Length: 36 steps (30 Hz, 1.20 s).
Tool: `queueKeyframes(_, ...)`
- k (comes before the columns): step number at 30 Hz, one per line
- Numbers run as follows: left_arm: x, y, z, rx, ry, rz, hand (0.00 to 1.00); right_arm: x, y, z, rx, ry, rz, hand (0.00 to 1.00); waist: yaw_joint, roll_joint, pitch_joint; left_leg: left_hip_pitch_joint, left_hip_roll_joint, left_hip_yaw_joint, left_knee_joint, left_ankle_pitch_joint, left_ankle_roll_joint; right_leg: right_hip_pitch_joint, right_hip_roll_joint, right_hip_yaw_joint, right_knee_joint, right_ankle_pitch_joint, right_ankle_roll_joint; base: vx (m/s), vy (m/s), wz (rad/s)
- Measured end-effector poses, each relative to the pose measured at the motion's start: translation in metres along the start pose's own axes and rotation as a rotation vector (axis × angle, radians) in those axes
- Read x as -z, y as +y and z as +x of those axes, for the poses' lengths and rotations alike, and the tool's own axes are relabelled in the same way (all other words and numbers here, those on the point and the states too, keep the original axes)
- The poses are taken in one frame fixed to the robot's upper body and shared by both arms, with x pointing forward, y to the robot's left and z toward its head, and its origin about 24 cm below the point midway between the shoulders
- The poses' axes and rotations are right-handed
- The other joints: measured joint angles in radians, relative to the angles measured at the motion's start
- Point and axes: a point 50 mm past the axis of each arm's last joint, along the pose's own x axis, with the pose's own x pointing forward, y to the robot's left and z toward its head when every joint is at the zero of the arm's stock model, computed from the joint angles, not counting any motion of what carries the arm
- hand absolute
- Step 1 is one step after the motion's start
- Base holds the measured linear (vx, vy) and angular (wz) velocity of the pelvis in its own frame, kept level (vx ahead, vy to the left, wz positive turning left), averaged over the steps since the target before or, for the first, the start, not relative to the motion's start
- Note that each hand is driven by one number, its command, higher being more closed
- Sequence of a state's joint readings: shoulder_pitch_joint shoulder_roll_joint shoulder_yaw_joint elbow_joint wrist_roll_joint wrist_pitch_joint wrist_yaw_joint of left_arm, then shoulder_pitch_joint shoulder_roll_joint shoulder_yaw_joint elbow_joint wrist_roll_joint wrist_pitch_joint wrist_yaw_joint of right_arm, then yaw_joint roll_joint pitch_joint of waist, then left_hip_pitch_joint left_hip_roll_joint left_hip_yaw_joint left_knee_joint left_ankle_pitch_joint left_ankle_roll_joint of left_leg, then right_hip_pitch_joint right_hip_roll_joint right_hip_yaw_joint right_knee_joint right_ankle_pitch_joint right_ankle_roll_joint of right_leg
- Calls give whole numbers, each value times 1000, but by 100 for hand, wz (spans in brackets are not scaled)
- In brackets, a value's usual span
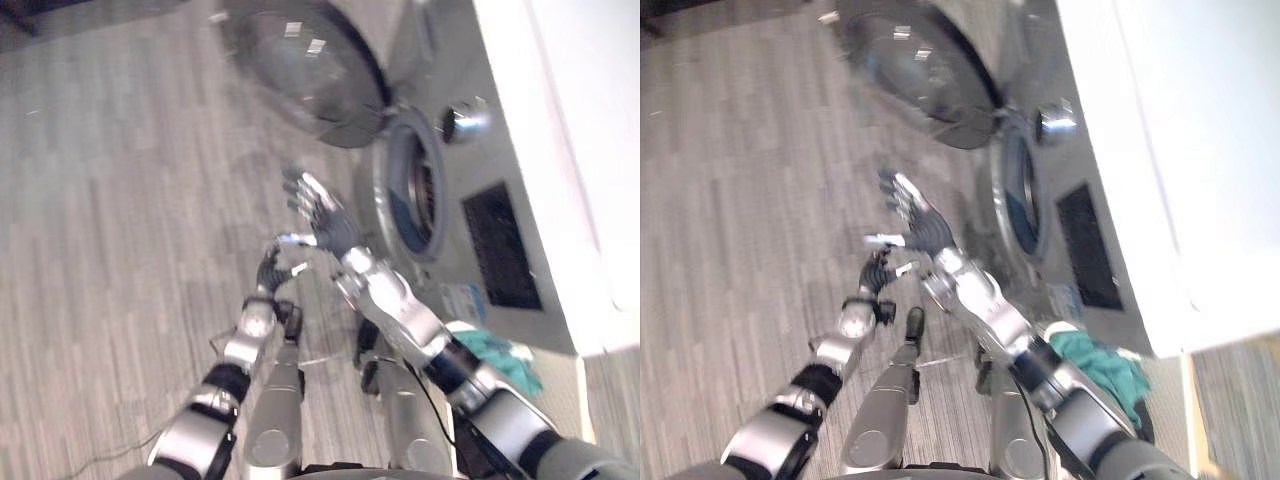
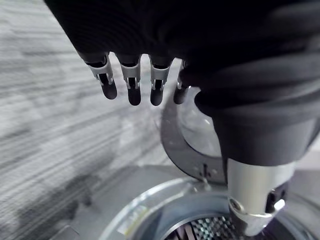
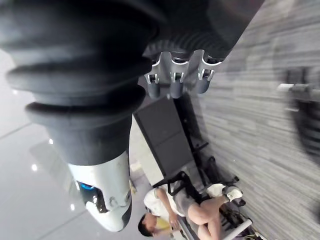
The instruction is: Pick up the laundry basket with both hands and put the clothes into the washing machine.
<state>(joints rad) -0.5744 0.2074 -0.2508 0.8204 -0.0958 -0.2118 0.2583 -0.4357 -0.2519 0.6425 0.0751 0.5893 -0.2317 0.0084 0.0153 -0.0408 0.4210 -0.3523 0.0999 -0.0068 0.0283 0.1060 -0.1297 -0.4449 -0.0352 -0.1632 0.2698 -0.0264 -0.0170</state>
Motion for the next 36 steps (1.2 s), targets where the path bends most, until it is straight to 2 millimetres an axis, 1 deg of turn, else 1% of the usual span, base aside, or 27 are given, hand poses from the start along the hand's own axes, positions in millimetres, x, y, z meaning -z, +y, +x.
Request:
queueKeyframes(1, -8, 5, 7, -1, -19, 41, 0, 2, -2, -13, -14, 12, 18, 0, -14, -6, 3, 2, 4, 17, -5, 4, 6, -3, 7, 13, -13, 14, 0, -149, -24, -59)
queueKeyframes(2, -22, 13, 18, -8, -52, 89, 0, 5, -3, -30, -30, 29, 48, 0, -26, -13, 4, 1, 6, 40, -10, 5, 8, -10, 18, 34, -30, 29, 2, -111, -18, -55)
queueKeyframes(3, -27, 22, 23, -24, -58, 117, 0, 7, -4, -41, -37, 43, 62, 0, -36, -18, 7, 0, 8, 49, -12, 6, 9, -17, 24, 48, -37, 36, 7, -117, -26, -55)
queueKeyframes(4, -30, 35, 28, -43, -54, 148, 0, 13, -5, -51, -34, 71, 86, 0, -45, -25, 11, -2, 12, 68, -13, 6, 9, -23, 31, 64, -45, 47, 5, -75, -37, -58)
queueKeyframes(5, -34, 58, 33, -89, -41, 195, 0, 22, -7, -68, -18, 110, 118, 0, -61, -33, 15, -11, 20, 95, -13, 5, 10, -35, 42, 86, -67, 65, 9, -69, -36, -53)
queueKeyframes(6, -35, 67, 35, -110, -34, 211, 0, 25, -8, -74, -4, 125, 134, 0, -65, -35, 16, -17, 22, 100, -13, 5, 10, -41, 46, 95, -76, 75, 7, -46, -33, -51)
queueKeyframes(7, -38, 81, 37, -143, -28, 234, 0, 30, -9, -83, 22, 146, 158, 0, -70, -42, 20, -22, 25, 116, -13, 5, 11, -48, 52, 110, -90, 88, 6, -24, -33, -44)
queueKeyframes(8, -41, 100, 38, -188, -18, 259, 0, 36, -9, -92, 47, 174, 177, 0, -82, -52, 25, -26, 29, 133, -13, 4, 12, -52, 59, 122, -108, 109, 0, -11, -29, -41)
queueKeyframes(9, -42, 110, 38, -214, -12, 262, 0, 39, -8, -95, 54, 184, 186, 0, -88, -57, 28, -26, 31, 140, -13, 4, 13, -52, 62, 133, -117, 116, 1, 5, -27, -44)
queueKeyframes(10, -47, 126, 38, -264, -11, 251, 0, 41, -7, -100, 74, 190, 202, 0, -92, -68, 32, -26, 36, 158, -11, 1, 17, -50, 69, 148, -137, 135, 0, 19, -18, -42)
queueKeyframes(11, -50, 130, 38, -268, -18, 250, 0, 43, -8, -104, 100, 189, 214, 0, -90, -74, 35, -26, 39, 178, -10, -1, 19, -48, 73, 167, -157, 150, 2, 23, -19, -43)
queueKeyframes(13, -45, 124, 38, -250, -7, 252, 0, 43, -5, -105, 109, 182, 226, 0, -88, -76, 36, -29, 42, 202, 2, -8, 27, -46, 76, 188, -178, 166, 3, 18, -14, -37)
queueKeyframes(15, -44, 133, 37, -310, 23, 186, 0, 39, 2, -102, 104, 150, 239, 0, -90, -87, 42, -42, 56, 228, 32, -27, 28, -44, 82, 209, -207, 188, 6, 0, -20, -39)
queueKeyframes(17, -43, 145, 35, -386, 44, 118, 0, 32, 3, -107, 127, 114, 251, 0, -89, -90, 43, -56, 64, 240, 61, -40, 27, -38, 86, 222, -233, 202, 12, 0, -37, -20)
queueKeyframes(18, -43, 148, 34, -400, 52, 102, 0, 31, 2, -109, 136, 110, 250, 0, -88, -90, 43, -56, 67, 244, 64, -41, 26, -35, 86, 221, -236, 203, 12, 15, -35, -4)
queueKeyframes(20, -40, 156, 31, -456, 68, 52, 0, 27, -3, -114, 175, 95, 244, 0, -75, -90, 43, -57, 75, 244, 87, -52, 23, -23, 92, 217, -239, 205, 11, 11, -18, 1)
queueKeyframes(22, -38, 162, 29, -489, 77, 13, 0, 23, -7, -115, 189, 74, 224, 0, -60, -90, 43, -56, 76, 243, 91, -53, 23, -19, 92, 216, -241, 206, 11, 10, -8, 2)
queueKeyframes(24, -35, 166, 26, -512, 83, 0, 0, 21, -9, -115, 200, 70, 209, 0, -54, -89, 43, -53, 75, 231, 92, -53, 23, -4, 90, 209, -250, 207, 9, 32, -7, 15)
queueKeyframes(28, -21, 170, 17, -545, 102, -15, 0, 21, -10, -117, 231, 60, 205, 0, -46, -88, 42, -46, 71, 210, 94, -54, 24, 18, 84, 187, -257, 211, 4, 47, 5, 18)
queueKeyframes(30, -6, 158, 10, -521, 124, -17, 0, 21, -10, -115, 260, 42, 209, 0, -40, -84, 38, -23, 70, 206, 94, -57, 28, 48, 82, 182, -261, 209, 4, 63, 8, 8)
queueKeyframes(31, 6, 144, 6, -490, 147, -25, 0, 23, -11, -114, 275, 42, 201, 0, -33, -77, 31, -3, 68, 202, 93, -61, 29, 71, 82, 178, -265, 205, 3, 67, 8, 9)
queueKeyframes(32, 23, 125, -1, -441, 183, -24, 0, 27, -12, -115, 293, 57, 186, 0, -30, -69, 6, 7, 65, 199, 92, -64, 30, 82, 79, 174, -266, 199, 5, 67, 10, 10)
queueKeyframes(33, 33, 115, -6, -414, 208, -21, 0, 30, -13, -116, 308, 70, 183, 0, -31, -64, -10, 10, 59, 197, 91, -66, 31, 87, 78, 171, -266, 196, 6, 70, 19, 10)
queueKeyframes(34, 55, 92, -19, -348, 267, -14, 0, 40, -17, -120, 345, 112, 164, 0, -31, -51, -38, 30, 54, 194, 87, -71, 34, 108, 75, 167, -270, 190, 7, 84, 31, 8)
queueKeyframes(35, 78, 70, -36, -286, 335, -11, 0, 53, -24, -128, 398, 174, 146, 0, -32, -38, -69, 58, 49, 194, 79, -73, 36, 133, 71, 168, -272, 185, 12, 86, 36, 7)
queueKeyframes(36, 89, 59, -46, -259, 368, -14, 0, 60, -28, -133, 427, 210, 137, 0, -33, -31, -86, 72, 45, 194, 72, -74, 37, 143, 69, 168, -272, 180, 16, 80, 38, 1)
